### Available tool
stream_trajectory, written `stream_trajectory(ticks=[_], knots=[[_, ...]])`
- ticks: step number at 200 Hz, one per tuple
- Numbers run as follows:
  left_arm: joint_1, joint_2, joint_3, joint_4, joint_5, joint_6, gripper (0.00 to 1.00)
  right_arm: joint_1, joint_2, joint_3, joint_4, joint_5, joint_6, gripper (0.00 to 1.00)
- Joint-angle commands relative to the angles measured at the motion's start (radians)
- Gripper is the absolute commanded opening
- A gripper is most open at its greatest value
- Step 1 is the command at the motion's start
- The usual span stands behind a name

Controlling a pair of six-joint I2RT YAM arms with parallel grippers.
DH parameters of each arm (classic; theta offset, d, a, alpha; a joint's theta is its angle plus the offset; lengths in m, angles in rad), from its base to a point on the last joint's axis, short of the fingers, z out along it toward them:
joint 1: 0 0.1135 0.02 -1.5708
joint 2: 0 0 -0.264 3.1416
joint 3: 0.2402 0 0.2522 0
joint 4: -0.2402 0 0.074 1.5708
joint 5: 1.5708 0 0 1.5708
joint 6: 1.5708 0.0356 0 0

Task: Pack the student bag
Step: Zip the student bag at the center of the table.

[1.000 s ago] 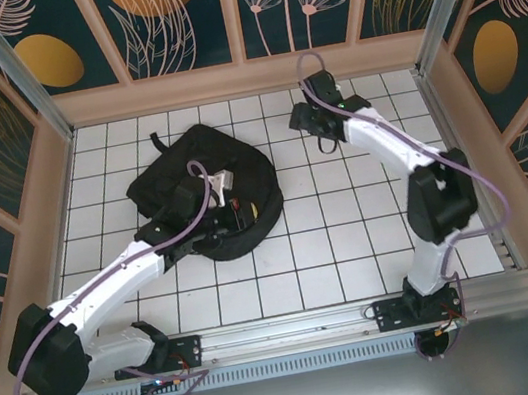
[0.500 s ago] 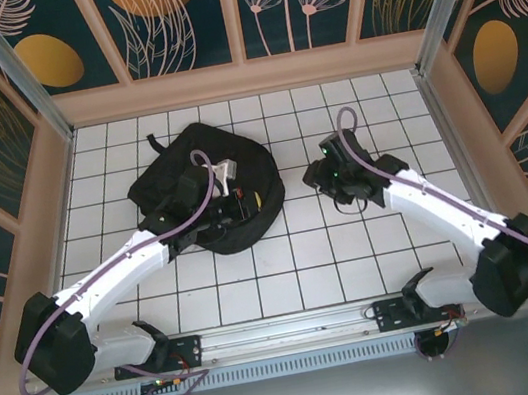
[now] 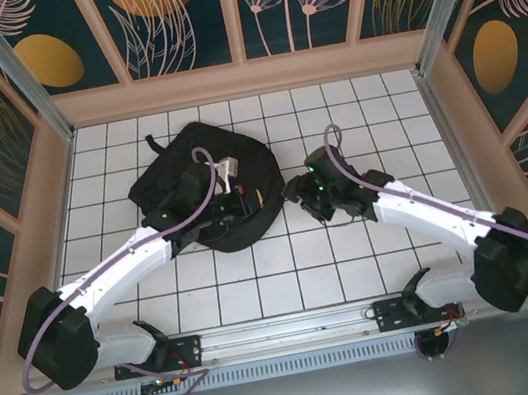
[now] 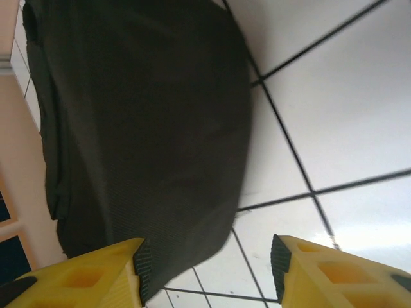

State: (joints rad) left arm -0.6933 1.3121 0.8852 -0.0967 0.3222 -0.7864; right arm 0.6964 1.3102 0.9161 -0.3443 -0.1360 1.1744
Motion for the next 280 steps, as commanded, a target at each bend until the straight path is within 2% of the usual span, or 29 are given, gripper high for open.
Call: stream_trajectory(ticks=[1, 44, 71, 90, 106, 110, 120, 134, 165, 209, 280], knots=[[-0.004, -0.056, -0.042, 0.08, 0.014, -0.037, 0.0, 0.013, 0.079, 0.097, 0.04, -0.019, -0.048, 0.52], [-0.005, -0.098, -0.089, 0.083, -0.003, -0.047, 0.0, 0.065, 0.231, 0.22, 0.02, -0.028, -0.077, 0.49], [-0.004, -0.102, -0.089, 0.074, -0.003, -0.042, 0.0, 0.075, 0.287, 0.224, 0.02, -0.059, -0.062, 0.42], [-0.004, -0.106, -0.089, 0.068, -0.008, -0.033, 0.0, 0.083, 0.284, 0.212, 0.032, -0.055, -0.049, 0.28], [-0.003, -0.11, -0.086, 0.053, -0.02, -0.024, 0.0, 0.094, 0.277, 0.219, 0.025, -0.039, -0.047, 0.22], [-0.004, -0.112, -0.085, 0.049, -0.023, -0.022, 0.0, 0.097, 0.277, 0.221, 0.02, -0.034, -0.049, 0.17], [-0.004, -0.118, -0.084, 0.038, -0.031, -0.019, 0.0, 0.103, 0.277, 0.232, -0.002, -0.02, -0.054, 0.13], [-0.003, -0.125, -0.084, 0.023, -0.037, -0.012, 0.0, 0.104, 0.274, 0.228, -0.014, -0.009, -0.06, 0.0], [-0.004, -0.159, -0.103, -0.021, -0.064, 0.001, 0.0, 0.085, 0.273, 0.208, -0.023, 0.007, -0.07, 0.0], [-0.003, -0.22, -0.143, -0.128, -0.117, -0.002, 0.0, 0.064, 0.284, 0.248, -0.108, 0.115, -0.166, 0.0], [0.001, -0.288, -0.137, -0.246, -0.187, 0.022, 0.0, 0.017, 0.259, 0.233, -0.145, 0.176, -0.257, 0.0]])
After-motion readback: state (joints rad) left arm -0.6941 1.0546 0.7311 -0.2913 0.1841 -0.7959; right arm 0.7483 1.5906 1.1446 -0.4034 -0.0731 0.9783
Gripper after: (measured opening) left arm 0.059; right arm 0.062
